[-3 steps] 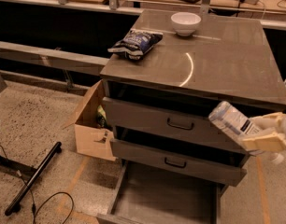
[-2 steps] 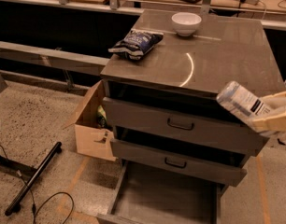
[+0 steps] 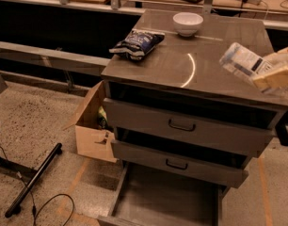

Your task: Pick blue plastic bottle from middle drawer and place on counter

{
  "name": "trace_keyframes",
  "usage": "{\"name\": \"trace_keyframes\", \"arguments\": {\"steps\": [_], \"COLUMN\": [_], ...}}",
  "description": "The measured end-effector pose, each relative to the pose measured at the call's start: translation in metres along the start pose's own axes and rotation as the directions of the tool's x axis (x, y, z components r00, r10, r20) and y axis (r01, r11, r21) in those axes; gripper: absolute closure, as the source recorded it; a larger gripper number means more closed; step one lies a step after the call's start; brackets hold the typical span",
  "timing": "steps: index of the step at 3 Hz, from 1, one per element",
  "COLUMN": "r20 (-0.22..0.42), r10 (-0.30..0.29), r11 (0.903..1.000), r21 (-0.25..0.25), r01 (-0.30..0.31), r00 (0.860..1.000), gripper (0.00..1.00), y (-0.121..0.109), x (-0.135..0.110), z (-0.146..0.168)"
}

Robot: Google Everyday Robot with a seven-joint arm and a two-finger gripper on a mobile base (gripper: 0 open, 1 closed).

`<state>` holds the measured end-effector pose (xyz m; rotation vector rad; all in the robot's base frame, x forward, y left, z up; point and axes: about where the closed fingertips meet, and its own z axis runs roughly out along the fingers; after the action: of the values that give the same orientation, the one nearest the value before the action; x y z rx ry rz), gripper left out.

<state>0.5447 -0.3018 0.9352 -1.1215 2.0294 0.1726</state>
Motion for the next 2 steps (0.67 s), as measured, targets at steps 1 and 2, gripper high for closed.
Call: {"name": "trace_keyframes", "arguments": {"steps": [1, 2], "r20": [-0.016, 0.011], "r10": [-0.052, -0.111], "r11": [0.992, 0.9829], "r21": [0.115, 0.149], "r01": [0.053, 0.108], "r00": [0.999, 0.994], "gripper": [1.0, 1.0], "y": [-0.045, -0.075], "x": [-0.016, -0.034], "z": [0.036, 0.078]}}
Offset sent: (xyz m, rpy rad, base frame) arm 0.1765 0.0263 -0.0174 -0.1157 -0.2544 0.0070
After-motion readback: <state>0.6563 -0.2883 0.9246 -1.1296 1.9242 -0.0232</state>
